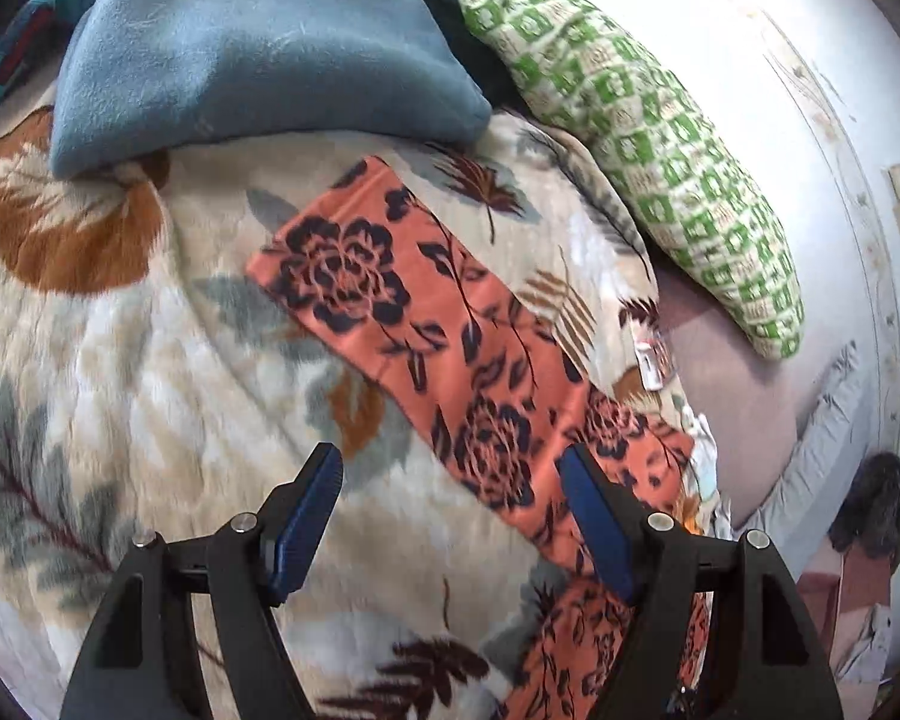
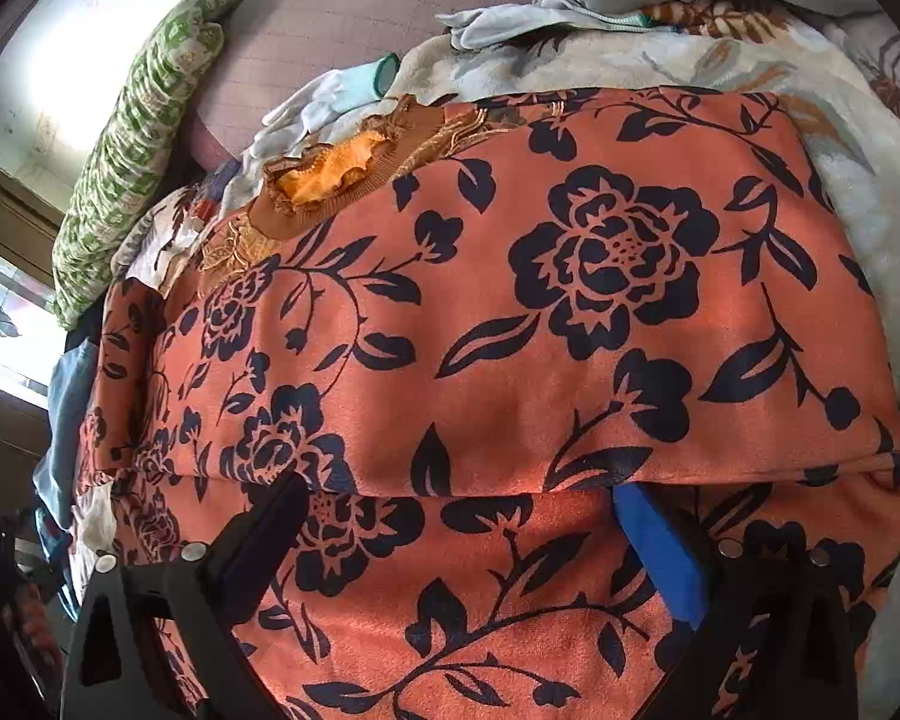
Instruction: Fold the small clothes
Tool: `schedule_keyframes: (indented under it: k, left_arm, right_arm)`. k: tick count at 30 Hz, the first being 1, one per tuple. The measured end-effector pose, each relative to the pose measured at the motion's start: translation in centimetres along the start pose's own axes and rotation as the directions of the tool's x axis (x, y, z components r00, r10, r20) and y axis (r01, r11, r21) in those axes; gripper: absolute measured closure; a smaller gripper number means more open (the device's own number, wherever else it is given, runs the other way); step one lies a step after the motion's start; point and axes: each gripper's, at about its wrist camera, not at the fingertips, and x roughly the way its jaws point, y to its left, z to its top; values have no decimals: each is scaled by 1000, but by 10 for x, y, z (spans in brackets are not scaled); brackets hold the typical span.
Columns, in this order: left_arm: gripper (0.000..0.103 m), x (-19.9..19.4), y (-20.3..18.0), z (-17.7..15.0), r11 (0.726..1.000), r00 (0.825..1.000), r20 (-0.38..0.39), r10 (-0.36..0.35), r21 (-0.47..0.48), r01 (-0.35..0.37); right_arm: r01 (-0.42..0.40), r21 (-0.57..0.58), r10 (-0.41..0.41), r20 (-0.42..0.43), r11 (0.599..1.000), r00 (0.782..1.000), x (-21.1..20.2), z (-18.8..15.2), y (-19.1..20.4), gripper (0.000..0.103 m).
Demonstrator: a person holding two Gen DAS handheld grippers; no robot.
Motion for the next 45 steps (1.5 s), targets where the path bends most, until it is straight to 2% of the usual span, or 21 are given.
schedule_keyframes:
  k: [2, 5, 9, 12, 16, 17, 18, 20, 22, 25, 27, 29, 31, 32, 36, 39, 41, 42, 43, 44, 45]
  left_arm:
    - [27, 14, 7, 19, 999, 1000, -18, -23, -50, 22]
    - [28, 26, 19, 35, 992, 1000, -2, 2, -126, -3]
    - [28, 39, 26, 40, 986, 1000, -9, 14, -167, -16]
    - [28, 42, 34, 40, 974, 1000, -1, 8, -225, -8]
    - [30, 42, 33, 43, 968, 1000, 7, 25, -249, -22]
    - [53, 43, 33, 45, 968, 999, 5, 43, -246, -40]
    - [98, 47, 33, 48, 970, 997, -15, 80, -230, -81]
    - [98, 57, 37, 52, 965, 992, -56, 109, -233, -119]
    - [99, 56, 29, 55, 969, 989, -53, 140, -198, -147]
    - [99, 34, -12, 54, 984, 985, 36, 170, -60, -168]
    - [99, 12, -62, 48, 985, 983, 117, 144, 79, -154]
    - [99, -11, -119, 32, 967, 981, 180, 72, 230, -113]
    - [99, -29, -181, 5, 918, 976, 215, -23, 390, -65]
    - [99, -35, -211, -13, 881, 974, 213, -76, 471, -34]
    - [99, -41, -311, -112, 699, 962, 103, -253, 707, 109]
    - [99, -23, -363, -197, 540, 948, -15, -319, 819, 195]
    - [97, 4, -383, -251, 451, 943, -115, -311, 856, 254]
    - [88, 24, -388, -278, 402, 940, -179, -289, 869, 289]
    - [77, 50, -390, -303, 347, 941, -255, -223, 881, 321]
    - [55, 76, -385, -325, 328, 948, -295, -122, 889, 319]
    - [46, 100, -375, -340, 333, 947, -320, -14, 892, 306]
  right_arm:
    - [6, -5, -6, 7, 1000, 1000, 1, -1, 4, 0]
    - [-25, 14, 24, 18, 1000, 1000, -4, -5, -2, 0]
    - [-67, 54, 66, 21, 996, 998, -8, -4, -11, 0]
    - [-69, 57, 68, 23, 996, 997, -8, -3, -9, 0]
    - [-66, 41, 65, 25, 997, 998, -8, -3, -8, 0]
    - [-65, 43, 64, 25, 997, 998, -8, -4, -8, 0]
    - [-64, 45, 63, 25, 997, 998, -8, -4, -8, 0]
    - [-62, 47, 61, 26, 997, 998, -7, -4, -8, 0]
    - [-60, 43, 59, 22, 997, 998, -8, -3, -8, 0]
    - [-67, 41, 68, -4, 997, 998, -10, -1, -8, 0]
    - [-82, 63, 82, -3, 995, 997, -19, -1, -10, 1]
    - [-111, 82, 107, 56, 990, 993, -37, -7, -14, 1]
    - [-115, 61, 107, 126, 991, 986, -59, -19, -16, 1]
    - [-115, 53, 106, 150, 992, 983, -69, -26, -17, 1]
    - [-113, 53, 100, 203, 992, 974, -101, -59, -32, 1]
    - [-100, 73, 80, 237, 992, 968, -121, -80, -49, 1]
    - [-101, 98, 73, 254, 990, 964, -132, -90, -61, 1]
    - [-101, 110, 70, 258, 989, 964, -135, -94, -67, 1]
    - [-100, 119, 67, 257, 988, 964, -137, -98, -72, 1]
    - [-97, 129, 63, 251, 987, 966, -137, -101, -77, 1]
    - [-94, 141, 59, 240, 986, 969, -136, -104, -81, 1]
